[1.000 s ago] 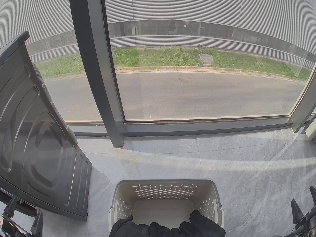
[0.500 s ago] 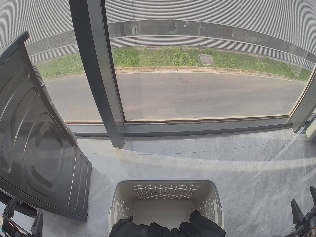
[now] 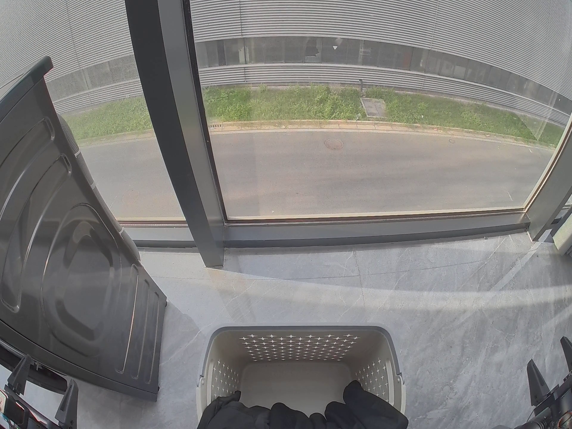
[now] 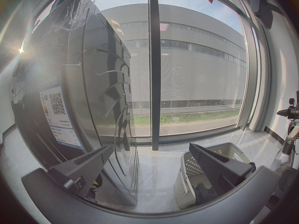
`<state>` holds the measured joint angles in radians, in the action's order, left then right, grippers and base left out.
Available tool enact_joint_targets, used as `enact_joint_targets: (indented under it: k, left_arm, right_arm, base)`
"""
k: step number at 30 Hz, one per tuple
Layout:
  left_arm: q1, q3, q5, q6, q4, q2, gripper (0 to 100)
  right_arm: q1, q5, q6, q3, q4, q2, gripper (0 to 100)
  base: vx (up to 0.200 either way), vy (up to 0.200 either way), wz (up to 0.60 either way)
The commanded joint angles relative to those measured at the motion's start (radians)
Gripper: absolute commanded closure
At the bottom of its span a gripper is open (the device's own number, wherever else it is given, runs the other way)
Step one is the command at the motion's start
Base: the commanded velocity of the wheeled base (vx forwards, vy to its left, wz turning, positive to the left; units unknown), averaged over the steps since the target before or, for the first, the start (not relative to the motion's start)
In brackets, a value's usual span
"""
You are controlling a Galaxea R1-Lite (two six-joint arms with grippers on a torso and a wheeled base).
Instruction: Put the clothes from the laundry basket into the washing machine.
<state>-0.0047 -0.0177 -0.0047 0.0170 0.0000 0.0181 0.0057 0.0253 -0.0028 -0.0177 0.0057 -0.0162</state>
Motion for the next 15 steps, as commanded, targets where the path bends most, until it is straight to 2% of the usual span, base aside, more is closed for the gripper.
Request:
enact_joint_targets:
  k: [1, 15]
  left_arm:
    - [0.000, 0.016, 0.000, -0.002, 0.000, -0.018, 0]
    - [0.000, 0.016, 0.000, -0.002, 0.000, -0.018, 0]
  right_arm:
    - [0.000, 0.001, 0.000, 0.016, 0.000, 0.016, 0]
    - [0.000, 0.001, 0.000, 0.016, 0.000, 0.016, 0]
  base:
    - [-0.200, 0.000, 0.00]
    - [-0.200, 0.000, 0.00]
